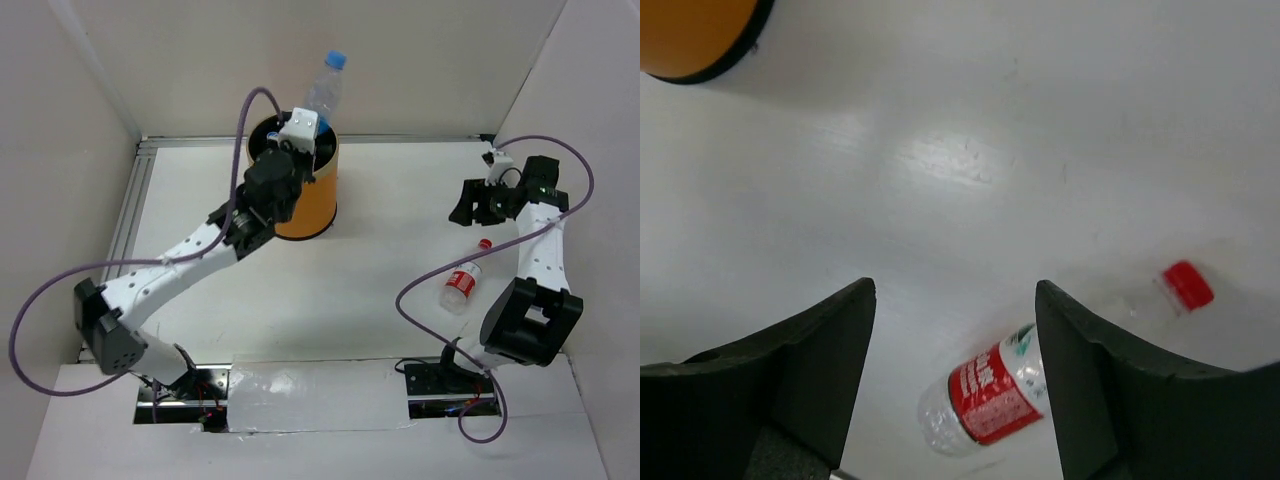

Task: Put the plastic bottles in the bin

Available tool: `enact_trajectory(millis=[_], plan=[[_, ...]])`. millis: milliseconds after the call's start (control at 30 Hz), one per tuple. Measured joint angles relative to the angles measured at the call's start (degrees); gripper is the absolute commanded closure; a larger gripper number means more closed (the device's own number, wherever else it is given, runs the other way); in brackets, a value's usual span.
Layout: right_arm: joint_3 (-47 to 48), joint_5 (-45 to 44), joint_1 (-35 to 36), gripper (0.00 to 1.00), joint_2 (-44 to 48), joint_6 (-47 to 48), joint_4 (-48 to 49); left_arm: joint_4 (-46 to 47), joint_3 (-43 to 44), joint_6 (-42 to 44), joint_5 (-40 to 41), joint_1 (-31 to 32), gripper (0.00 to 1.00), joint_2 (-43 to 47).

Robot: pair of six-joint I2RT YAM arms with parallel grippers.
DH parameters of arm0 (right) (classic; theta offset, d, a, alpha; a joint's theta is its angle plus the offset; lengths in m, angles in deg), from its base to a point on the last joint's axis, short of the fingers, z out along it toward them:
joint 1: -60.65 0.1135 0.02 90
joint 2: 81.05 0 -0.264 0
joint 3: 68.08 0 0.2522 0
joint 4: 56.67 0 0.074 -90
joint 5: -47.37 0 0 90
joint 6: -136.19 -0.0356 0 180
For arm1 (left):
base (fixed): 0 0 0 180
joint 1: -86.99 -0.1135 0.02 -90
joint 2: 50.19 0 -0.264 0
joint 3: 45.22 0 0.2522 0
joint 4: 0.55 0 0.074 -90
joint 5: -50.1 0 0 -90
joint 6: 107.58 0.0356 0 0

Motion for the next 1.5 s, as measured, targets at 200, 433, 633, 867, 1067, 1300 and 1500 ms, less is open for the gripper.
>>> enact_trajectory(millis=[200, 433, 633, 867, 1067, 1300, 1500], plan=[[-1.8, -3.1, -4.6, 0.0, 0.0, -0.6, -5.6, -5.5, 5.4, -4.2, 4.9, -12.3, 0.59, -15.8], [-4.7, -7.1, -7.1, 0.0, 0.0, -1.1, -8.9, -8.0, 6.2, -7.5, 5.6, -16.4, 0.0, -18.8], [-6.5, -13.6, -7.3, 0.0, -1.8, -5.4, -8.2, -12.5, 6.0, -8.8, 5.4, -14.8, 0.0, -15.5], [-11.8, -22.3, -7.3, 0.01, -7.4, -10.8, -3.6, -13.0, 0.4, -9.0, 5.1, -2.4, 0.0, -0.9], [-12.6, -22.3, -7.3, 0.33, -17.2, -12.5, -0.9, -12.9, -13.6, -14.1, 6.2, 6.1, 0.0, 11.2], [-5.7, -11.9, -7.3, 0.93, -19.5, -9.7, -3.9, -17.8, -30.2, -26.1, 6.3, 11.0, 0.0, 22.9], [21.7, 6.8, -1.0, 0.98, -20.4, -1.2, -7.7, -20.7, -43.5, -39.0, 3.2, 11.1, 0.0, 28.7]])
